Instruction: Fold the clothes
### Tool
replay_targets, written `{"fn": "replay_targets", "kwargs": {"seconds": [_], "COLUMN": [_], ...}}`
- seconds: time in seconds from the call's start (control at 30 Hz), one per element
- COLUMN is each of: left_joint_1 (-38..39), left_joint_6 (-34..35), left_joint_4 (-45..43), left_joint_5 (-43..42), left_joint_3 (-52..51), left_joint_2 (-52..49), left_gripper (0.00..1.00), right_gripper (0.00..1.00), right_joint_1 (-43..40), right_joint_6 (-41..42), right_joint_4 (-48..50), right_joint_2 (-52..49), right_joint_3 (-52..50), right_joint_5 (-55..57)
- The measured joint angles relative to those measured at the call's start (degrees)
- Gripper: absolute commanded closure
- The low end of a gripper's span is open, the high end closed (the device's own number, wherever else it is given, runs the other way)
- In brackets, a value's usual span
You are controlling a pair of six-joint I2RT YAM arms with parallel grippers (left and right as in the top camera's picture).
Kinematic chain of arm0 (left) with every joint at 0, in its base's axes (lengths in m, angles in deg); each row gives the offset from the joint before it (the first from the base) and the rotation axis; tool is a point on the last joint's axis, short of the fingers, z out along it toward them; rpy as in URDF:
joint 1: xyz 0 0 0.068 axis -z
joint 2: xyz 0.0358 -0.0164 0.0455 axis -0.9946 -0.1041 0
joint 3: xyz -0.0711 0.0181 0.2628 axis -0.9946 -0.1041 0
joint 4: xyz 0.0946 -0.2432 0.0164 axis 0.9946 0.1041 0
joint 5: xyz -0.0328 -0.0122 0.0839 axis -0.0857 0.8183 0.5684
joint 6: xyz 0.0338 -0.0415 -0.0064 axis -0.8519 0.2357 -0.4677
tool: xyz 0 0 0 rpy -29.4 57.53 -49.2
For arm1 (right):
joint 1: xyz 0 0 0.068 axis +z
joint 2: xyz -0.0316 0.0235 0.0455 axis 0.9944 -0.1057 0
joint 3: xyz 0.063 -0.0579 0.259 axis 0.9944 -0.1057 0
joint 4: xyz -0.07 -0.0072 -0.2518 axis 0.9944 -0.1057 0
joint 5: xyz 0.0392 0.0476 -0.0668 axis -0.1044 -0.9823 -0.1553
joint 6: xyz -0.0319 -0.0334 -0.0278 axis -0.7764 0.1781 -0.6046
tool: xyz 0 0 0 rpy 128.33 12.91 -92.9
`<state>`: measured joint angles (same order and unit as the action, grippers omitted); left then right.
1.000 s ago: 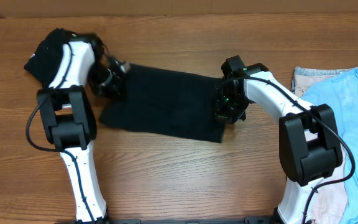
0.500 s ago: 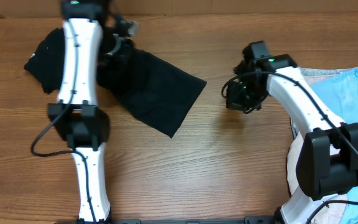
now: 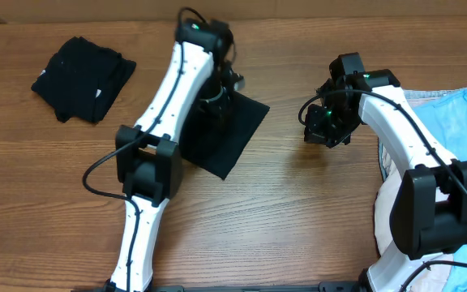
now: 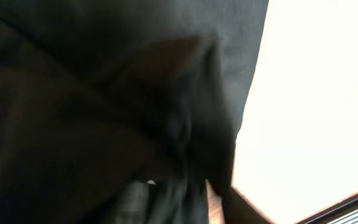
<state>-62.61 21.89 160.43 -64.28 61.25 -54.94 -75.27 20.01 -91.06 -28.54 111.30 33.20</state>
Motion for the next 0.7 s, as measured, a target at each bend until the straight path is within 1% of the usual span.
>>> {"fn": "replay_targets", "kwargs": {"seconds": [0.03, 0.07, 0.27, 0.4, 0.47, 0.5, 0.53, 0.6, 0.63, 0.67, 0.7], "left_joint_1": [0.44, 0.87, 1.49, 1.03, 0.37, -0.09, -0.57, -1.51, -1.97, -2.29, -2.71], "left_joint_6": [0.72, 1.55, 3.15, 3.69, 4.59, 4.81, 4.94, 5.79, 6.40, 7.45, 8.70], "left_joint_4": [-0.20, -0.44, -0.26, 1.60, 1.64, 1.57, 1.57, 1.57, 1.55, 1.57, 1.46], "left_joint_5": [0.17, 0.20, -0.28, -0.61, -1.62, -2.38, -3.10, -2.78, -1.05, 0.66, 2.95], "left_joint_3": [-0.46, -0.68, 0.66, 8.31, 12.94, 14.88, 16.59, 19.21, 19.71, 19.71, 19.61], "left_joint_2": [0.00, 0.00, -0.02, -0.13, -0.11, -0.11, -0.11, -0.09, 0.00, 0.02, 0.02], "left_gripper": [0.27, 0.25, 0.24, 0.18, 0.20, 0.26, 0.35, 0.62, 0.71, 0.78, 0.88], "right_gripper": [0.96, 0.96, 0.96, 0.96, 0.96, 0.96, 0.96, 0.96, 0.96, 0.96, 0.96], "right_joint_1": [-0.02, -0.02, 0.00, 0.00, 0.00, 0.00, 0.00, 0.02, 0.00, 0.00, 0.00], "right_joint_6": [0.00, -0.02, -0.02, -0.76, -1.42, -1.64, -1.86, -2.12, -2.21, -2.29, -2.38], "right_joint_4": [0.15, 0.39, 0.52, 0.59, 0.70, 0.90, 1.07, 1.31, 1.44, 1.44, 1.44], "right_joint_2": [0.00, 0.00, 0.00, 0.00, 0.00, 0.00, 0.00, 0.00, 0.00, 0.00, 0.00], "right_joint_3": [0.00, 0.00, 0.00, -0.02, 0.00, 0.00, -0.02, 0.00, 0.00, 0.00, 0.00], "right_joint_5": [0.00, 0.00, -0.02, -0.09, -0.13, -0.15, -0.17, -0.20, -0.20, -0.20, -0.20]}}
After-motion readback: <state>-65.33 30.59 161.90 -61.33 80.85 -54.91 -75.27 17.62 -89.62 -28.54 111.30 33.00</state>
